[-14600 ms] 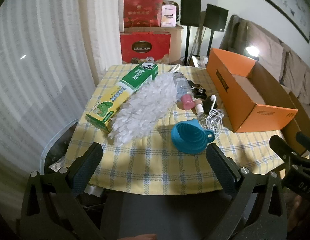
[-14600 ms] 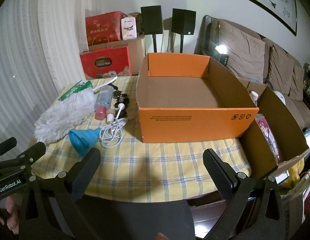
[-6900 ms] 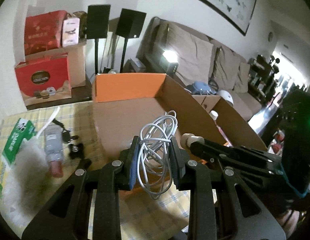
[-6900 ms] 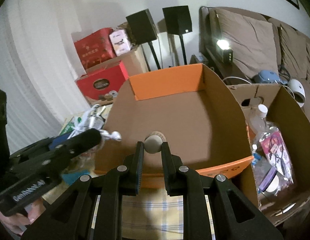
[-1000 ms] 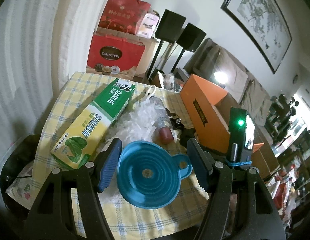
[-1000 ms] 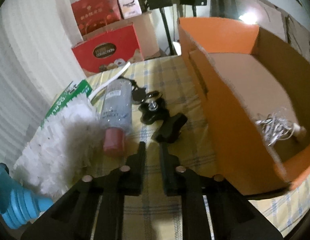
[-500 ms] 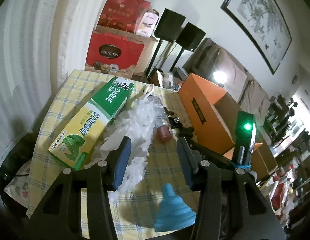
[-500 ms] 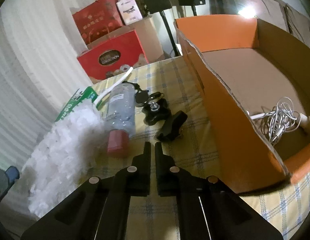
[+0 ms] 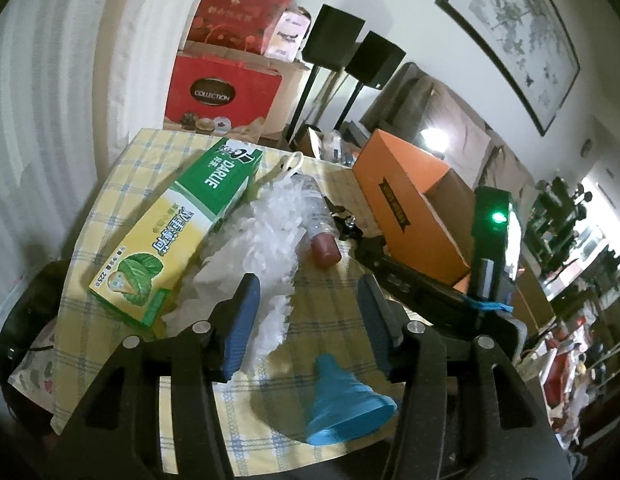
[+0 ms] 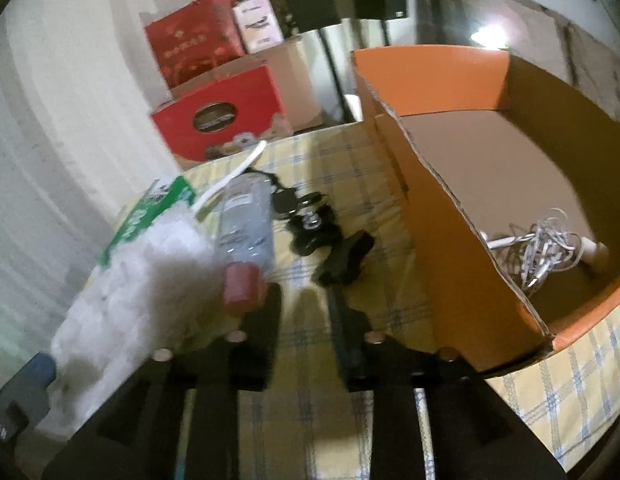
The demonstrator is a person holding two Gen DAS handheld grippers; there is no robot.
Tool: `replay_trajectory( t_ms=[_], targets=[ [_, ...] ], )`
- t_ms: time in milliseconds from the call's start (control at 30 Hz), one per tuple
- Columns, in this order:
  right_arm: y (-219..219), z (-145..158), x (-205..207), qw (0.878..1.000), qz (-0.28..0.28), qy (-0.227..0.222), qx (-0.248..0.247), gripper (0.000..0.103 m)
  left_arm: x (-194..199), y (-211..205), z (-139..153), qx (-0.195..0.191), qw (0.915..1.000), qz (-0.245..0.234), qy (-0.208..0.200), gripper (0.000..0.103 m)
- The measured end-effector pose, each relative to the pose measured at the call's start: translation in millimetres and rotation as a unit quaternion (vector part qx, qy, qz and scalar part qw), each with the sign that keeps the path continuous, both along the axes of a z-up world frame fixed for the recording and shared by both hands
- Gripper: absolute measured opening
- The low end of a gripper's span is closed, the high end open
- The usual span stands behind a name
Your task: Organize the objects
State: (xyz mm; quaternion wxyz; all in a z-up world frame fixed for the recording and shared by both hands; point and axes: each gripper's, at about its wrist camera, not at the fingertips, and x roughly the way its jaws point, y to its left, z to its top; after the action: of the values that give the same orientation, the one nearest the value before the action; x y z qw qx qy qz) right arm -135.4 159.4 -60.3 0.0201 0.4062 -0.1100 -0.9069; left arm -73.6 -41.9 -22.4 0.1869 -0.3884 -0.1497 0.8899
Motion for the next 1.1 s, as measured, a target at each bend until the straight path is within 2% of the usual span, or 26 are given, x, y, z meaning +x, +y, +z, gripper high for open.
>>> replay_trajectory(
  t_ms=[200, 400, 433, 500, 600, 700, 800, 833, 900, 967, 1067, 1100],
  targets=[
    [-1.9, -2.9, -13.8, 0.999, -0.043, 0.013, 0.024, 0.031, -1.2, -3.4, -1.1, 0.002, 1.0000, 0.002, -0.001, 0.048],
    [-4.7, -13.8, -25.4, 0.998, -0.038, -0.008, 0.040, 0.033, -4.0, -10.5, -4.4, 0.008, 0.9999, 0.006, -0.006, 0.048],
    [-5.3, -17.6, -26.7, 0.999, -0.022, -0.013, 0.031, 0.031, -4.3, -11.1, -4.9, 0.009, 0.9999, 0.005, -0.007, 0.048],
    [-4.9, -21.0, -25.6, 1.000, -0.006, -0.018, 0.021, 0.006, -4.5, -12.4, -6.1, 0.011, 0.9999, 0.003, -0.009, 0.048],
    [-4.2, -20.7, -22.5, 0.999, 0.011, -0.020, 0.024, 0.004, -1.8, -11.7, -7.5, 0.010, 0.9999, -0.004, -0.011, 0.048],
    [-4.8, -16.9, -16.8, 0.999, 0.039, -0.028, 0.013, 0.005, 4.9, -8.0, -8.4, 0.004, 0.9997, -0.018, -0.014, 0.057],
    [-4.2, -8.6, -8.0, 0.998, 0.054, -0.030, 0.021, 0.005, 15.0, -1.4, -8.4, -0.005, 0.9993, -0.036, -0.010, 0.061],
    [-3.0, -4.4, -4.8, 0.998, 0.060, -0.031, 0.020, 0.009, 17.3, 0.7, -8.1, -0.008, 0.9992, -0.040, -0.008, 0.063],
    [-4.5, 0.8, -2.2, 0.997, 0.070, -0.031, 0.024, 0.029, 20.8, 6.0, -7.9, -0.013, 0.9989, -0.044, -0.007, 0.064],
    [-5.4, 7.1, 1.5, 0.996, 0.083, -0.031, 0.026, 0.036, 22.1, 9.9, -8.4, -0.014, 0.9987, -0.048, -0.011, 0.064],
    [-7.7, 15.8, 5.8, 0.994, 0.103, -0.030, 0.032, 0.038, 26.7, 14.9, -8.4, -0.014, 0.9980, -0.059, -0.014, 0.064],
    [-7.9, 18.0, 8.0, 0.993, 0.109, -0.031, 0.031, 0.040, 28.7, 16.4, -8.5, -0.017, 0.9978, -0.062, -0.014, 0.067]
  ],
)
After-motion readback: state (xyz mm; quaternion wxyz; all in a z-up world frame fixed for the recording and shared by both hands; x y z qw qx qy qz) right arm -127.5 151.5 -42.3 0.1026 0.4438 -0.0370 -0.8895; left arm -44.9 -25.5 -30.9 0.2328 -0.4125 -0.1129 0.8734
